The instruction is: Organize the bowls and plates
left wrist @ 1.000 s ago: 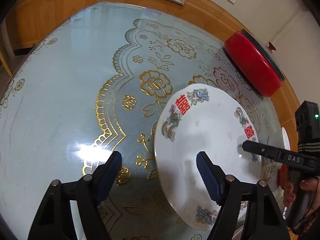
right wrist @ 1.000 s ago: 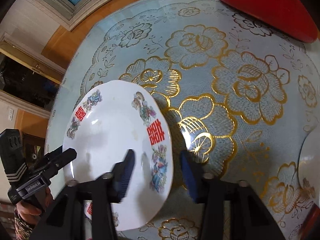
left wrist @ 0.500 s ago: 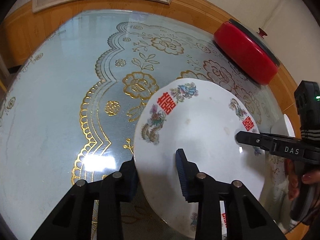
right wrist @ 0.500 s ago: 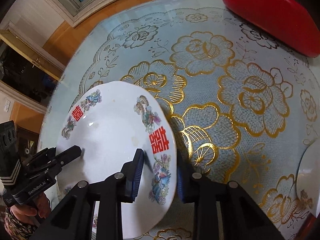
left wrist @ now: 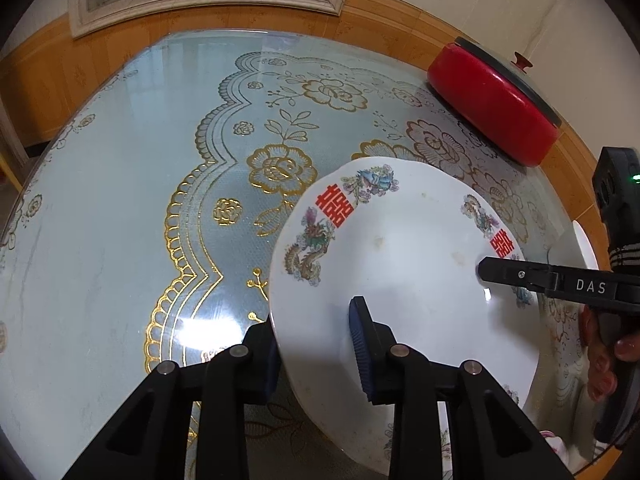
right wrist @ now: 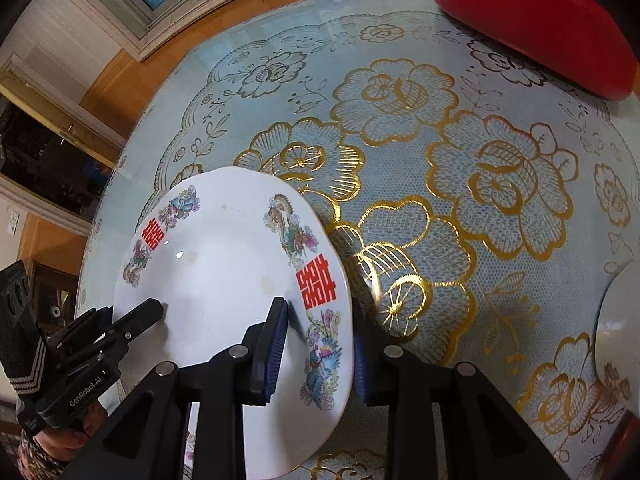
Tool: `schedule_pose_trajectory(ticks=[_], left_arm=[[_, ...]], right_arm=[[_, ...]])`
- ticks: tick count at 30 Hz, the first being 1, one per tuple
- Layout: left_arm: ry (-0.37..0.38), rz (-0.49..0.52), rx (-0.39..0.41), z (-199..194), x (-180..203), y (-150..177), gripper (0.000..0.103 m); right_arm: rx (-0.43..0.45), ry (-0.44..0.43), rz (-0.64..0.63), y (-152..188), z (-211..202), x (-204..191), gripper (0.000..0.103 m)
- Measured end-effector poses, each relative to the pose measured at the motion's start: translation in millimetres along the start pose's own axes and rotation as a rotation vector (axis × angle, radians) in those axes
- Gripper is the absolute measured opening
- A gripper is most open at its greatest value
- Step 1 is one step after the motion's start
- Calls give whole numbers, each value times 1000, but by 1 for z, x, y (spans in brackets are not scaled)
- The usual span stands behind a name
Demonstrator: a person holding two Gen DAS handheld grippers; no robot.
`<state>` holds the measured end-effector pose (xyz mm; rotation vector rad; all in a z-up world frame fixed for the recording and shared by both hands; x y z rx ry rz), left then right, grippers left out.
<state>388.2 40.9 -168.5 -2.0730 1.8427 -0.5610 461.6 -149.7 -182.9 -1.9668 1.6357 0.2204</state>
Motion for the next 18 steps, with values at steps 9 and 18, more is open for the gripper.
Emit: schedule_pose_trajectory(ticks=[9,18], left_arm=[[-34,31,35,-11,7,1,31],[-18,47,49,-17,13,4,31]], right_arm=[[12,-3,37,5,-4,2,29],[32,16,15,9,-16,-1,27]])
Point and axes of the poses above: each gripper's, at about its wrist camera, not at the fingertips, and z roughly the way its jaws point, x to its right, y to its underside, the point moved 2 cm from there along z, roughly the way its jaws point, and after that the axes turned 10 degrees about -y, right-handed, at the moved point
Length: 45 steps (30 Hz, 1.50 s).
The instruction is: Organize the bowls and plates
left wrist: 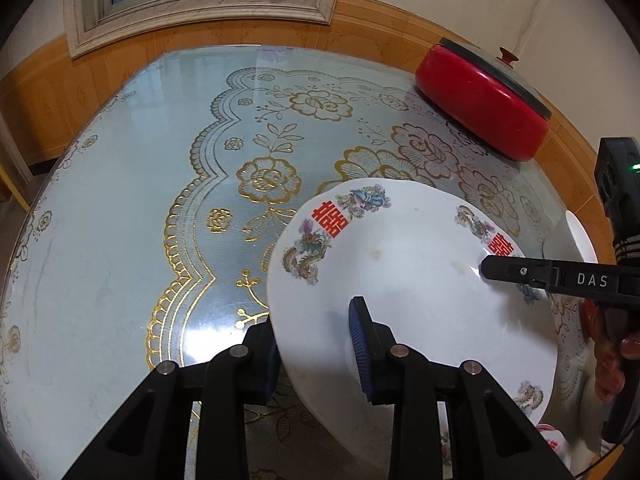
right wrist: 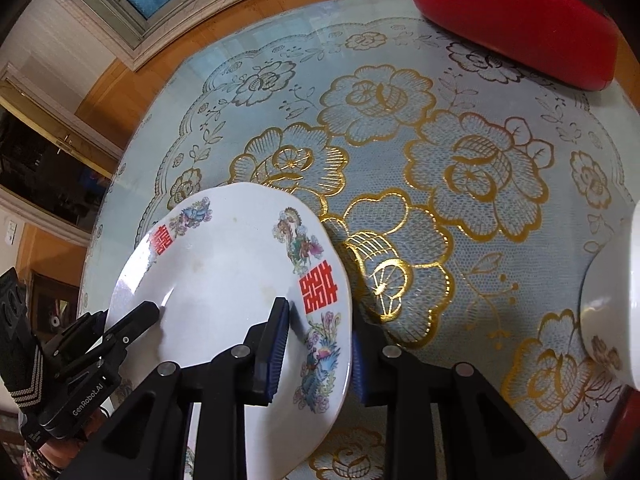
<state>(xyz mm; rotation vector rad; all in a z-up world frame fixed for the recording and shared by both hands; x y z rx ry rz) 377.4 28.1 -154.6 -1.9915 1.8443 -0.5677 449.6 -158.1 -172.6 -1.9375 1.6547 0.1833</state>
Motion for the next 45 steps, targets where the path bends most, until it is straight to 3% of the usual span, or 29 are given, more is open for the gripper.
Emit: schedule_pose_trajectory(ticks=[14,24,35,45], left_arm=[[20,7,51,-28,8,3,31],[41,40,129,-73,18,10,31],[91,77,177,-120,26,38,31],[117,121,168,-134,32,75,31]], right_arm=[[57,-6,-4,13,-30,-7,26],[131,-14,-19,32,-76,-18,26],[189,-19,-8,80,-123,-31,26],[213,-24,12,129,-138,-35,26]])
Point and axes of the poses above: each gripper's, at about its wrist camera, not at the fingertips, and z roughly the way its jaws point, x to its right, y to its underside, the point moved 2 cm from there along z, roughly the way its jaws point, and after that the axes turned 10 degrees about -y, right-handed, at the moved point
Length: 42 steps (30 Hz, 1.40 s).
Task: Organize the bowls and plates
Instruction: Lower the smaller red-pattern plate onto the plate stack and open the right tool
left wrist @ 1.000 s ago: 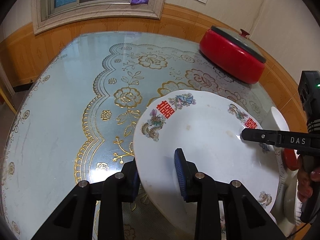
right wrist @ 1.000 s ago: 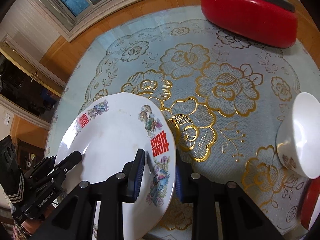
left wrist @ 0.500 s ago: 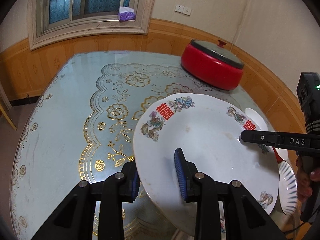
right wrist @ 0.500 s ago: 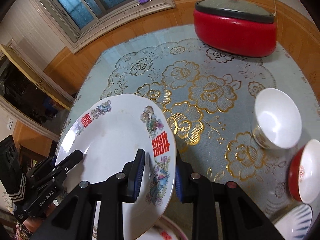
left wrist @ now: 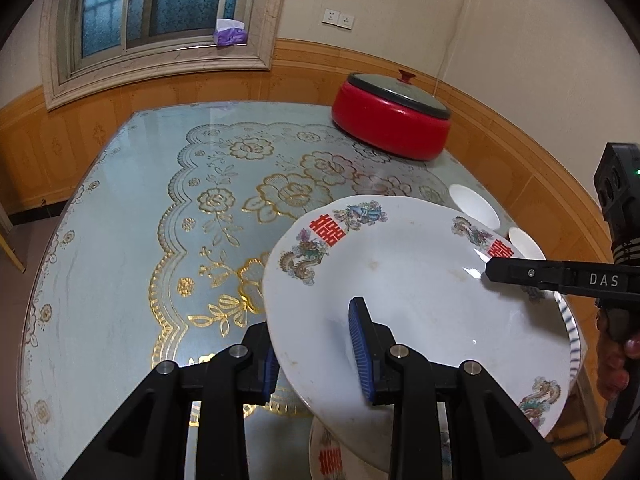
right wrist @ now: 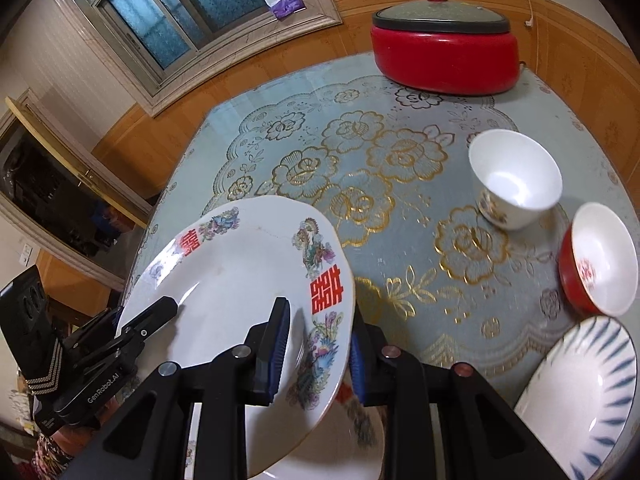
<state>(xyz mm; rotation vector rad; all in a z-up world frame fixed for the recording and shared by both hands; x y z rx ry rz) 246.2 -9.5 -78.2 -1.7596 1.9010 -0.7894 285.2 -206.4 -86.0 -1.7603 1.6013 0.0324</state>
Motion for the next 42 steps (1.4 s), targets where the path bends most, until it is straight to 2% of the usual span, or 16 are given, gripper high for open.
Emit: schedule_pose_trajectory(ticks=[4,8,14,18,27,29,30,33,35,38,40,42], left_arm=[[19,4,-12,-5,5,16,31],[76,-17,-36,-7,10,33,32],[63,25,-87,5,17,56,32],[56,75,-63,3,22,68,33],[65,152,-82,-1,29,81,36],[42,195,-105,-1,30,86,44],[41,208,-103,-3,28,89,44],[-30,284,-130,-4,26,95,46],[-23,290,-132,-7,19,97,47],[-18,276,-122,-11,11,97,54],[-26,261,-123,-9,7,96,54],[-31,243,-133,-5,4,93,54]], right_arm=[[-5,5,10,18,-5,1,26],[-26,-8,35,39,-4,3,26],[-70,-18,76,76,10,14,24],[-66,-32,120,93,12,23,24],[-76,-33,172,107,12,31,24],[-83,-22,179,110,12,33,23],[-74,-26,181,111,9,35,22],[-65,-16,184,110,6,37,20],[-55,-16,181,110,4,38,20],[-42,37,130,106,-1,36,20],[-60,79,127,107,1,39,20],[-61,63,146,110,1,42,20]])
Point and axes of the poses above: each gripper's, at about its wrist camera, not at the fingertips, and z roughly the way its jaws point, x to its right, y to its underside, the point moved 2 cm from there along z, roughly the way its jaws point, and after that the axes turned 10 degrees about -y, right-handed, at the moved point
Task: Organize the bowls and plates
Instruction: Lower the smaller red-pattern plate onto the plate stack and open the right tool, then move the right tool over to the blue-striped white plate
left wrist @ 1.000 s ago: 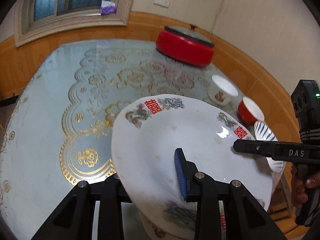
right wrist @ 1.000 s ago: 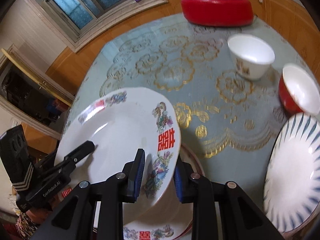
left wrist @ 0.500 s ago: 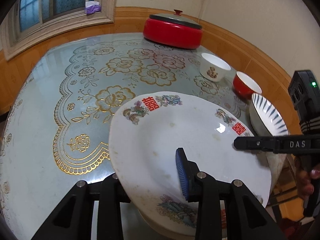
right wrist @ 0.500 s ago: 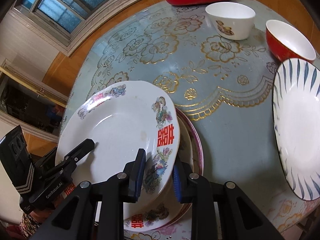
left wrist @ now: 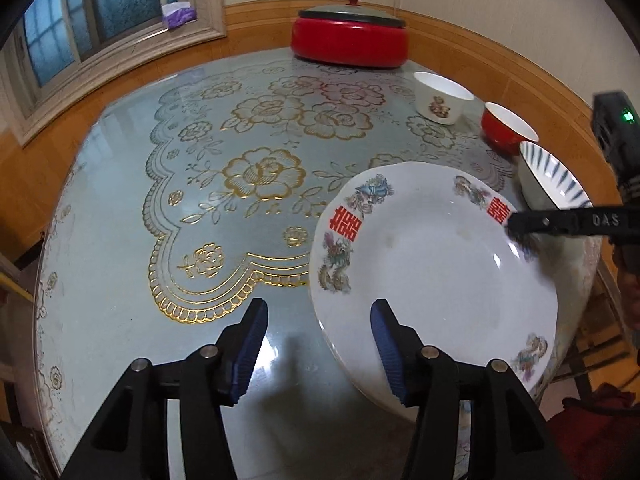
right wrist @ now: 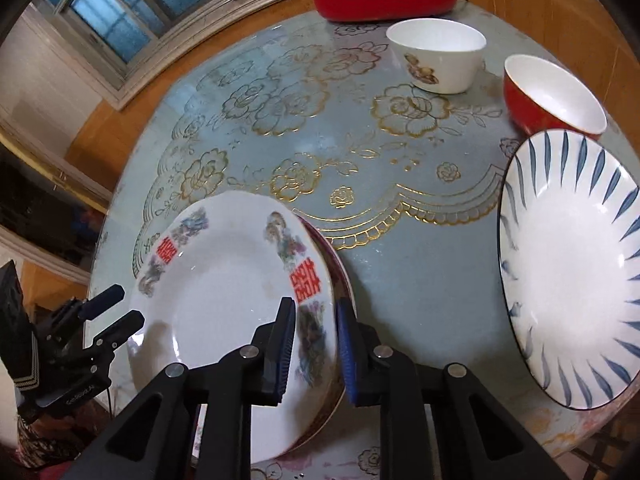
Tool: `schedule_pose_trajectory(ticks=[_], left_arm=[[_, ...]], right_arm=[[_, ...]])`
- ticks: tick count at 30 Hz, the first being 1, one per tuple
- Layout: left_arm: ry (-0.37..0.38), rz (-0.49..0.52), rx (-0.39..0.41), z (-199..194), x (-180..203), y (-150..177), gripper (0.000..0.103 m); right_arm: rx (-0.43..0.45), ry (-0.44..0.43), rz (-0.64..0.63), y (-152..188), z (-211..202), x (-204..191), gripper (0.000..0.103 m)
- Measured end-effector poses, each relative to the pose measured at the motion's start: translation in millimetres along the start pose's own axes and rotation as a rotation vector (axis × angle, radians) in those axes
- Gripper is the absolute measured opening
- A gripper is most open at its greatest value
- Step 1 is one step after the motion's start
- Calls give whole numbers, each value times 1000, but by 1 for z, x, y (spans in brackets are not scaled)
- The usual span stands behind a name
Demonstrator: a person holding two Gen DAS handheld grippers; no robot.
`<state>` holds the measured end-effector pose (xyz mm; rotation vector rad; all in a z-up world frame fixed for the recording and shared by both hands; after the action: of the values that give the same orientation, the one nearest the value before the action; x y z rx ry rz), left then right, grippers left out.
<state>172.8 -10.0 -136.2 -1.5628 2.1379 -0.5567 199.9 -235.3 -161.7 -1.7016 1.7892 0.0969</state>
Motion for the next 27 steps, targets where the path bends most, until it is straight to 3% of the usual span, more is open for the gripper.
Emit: schedule_pose_trajectory(ticks=[19,27], left_arm=[[65,38,-42,18,18,3,53],[92,32,-45,19,19,0,53]], right_arm=[[-34,-44,102,30,-5,5,20],[-32,-8,79,32,-3,-3,24]])
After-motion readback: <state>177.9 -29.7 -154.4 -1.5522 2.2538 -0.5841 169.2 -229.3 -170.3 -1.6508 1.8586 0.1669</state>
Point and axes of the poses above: each gripper's, at about its wrist camera, not at the fingertips, and z roughly the way its jaws point, x to its right, y to its underside, the point moved 2 cm from there along z, roughly the way its jaws point, and after that the axes turned 10 degrees about -y, right-handed, at the moved point
